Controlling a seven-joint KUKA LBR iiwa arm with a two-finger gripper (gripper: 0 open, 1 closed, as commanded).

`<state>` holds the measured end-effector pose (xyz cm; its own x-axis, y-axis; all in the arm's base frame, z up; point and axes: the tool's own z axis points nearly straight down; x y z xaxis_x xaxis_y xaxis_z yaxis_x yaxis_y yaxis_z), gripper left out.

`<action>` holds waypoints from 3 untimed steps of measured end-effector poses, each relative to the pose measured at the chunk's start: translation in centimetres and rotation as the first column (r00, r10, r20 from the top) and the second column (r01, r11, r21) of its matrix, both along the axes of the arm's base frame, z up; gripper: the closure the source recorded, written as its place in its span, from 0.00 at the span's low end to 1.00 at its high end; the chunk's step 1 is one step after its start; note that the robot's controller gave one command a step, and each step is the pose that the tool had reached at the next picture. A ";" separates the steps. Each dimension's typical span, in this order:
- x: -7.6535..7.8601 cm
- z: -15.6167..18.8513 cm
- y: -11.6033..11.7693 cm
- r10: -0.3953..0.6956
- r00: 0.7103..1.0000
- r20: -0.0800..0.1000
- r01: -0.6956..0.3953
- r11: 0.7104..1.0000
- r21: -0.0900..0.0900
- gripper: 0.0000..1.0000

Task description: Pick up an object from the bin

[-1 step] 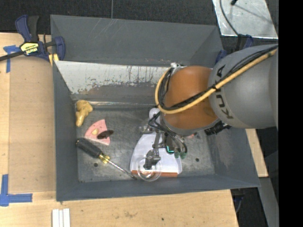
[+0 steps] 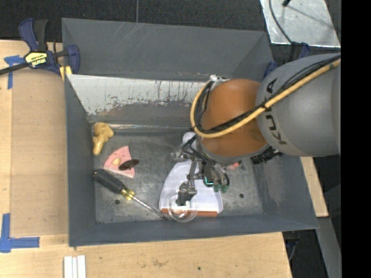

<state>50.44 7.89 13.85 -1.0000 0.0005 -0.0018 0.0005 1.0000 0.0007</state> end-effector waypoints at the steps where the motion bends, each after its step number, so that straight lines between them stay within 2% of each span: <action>1: 2.7 -3.2 -2.0 0.046 0.999 0.010 -0.046 0.999 0.001 0.00; 2: 2.6 -5.6 -2.4 0.119 0.990 0.081 -0.120 0.993 0.005 1.00; 3: 2.5 -5.6 -2.4 0.119 0.990 0.081 -0.120 0.993 0.005 1.00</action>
Offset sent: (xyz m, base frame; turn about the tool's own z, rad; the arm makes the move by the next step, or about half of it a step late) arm 0.0050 -0.0292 -0.0685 -0.1218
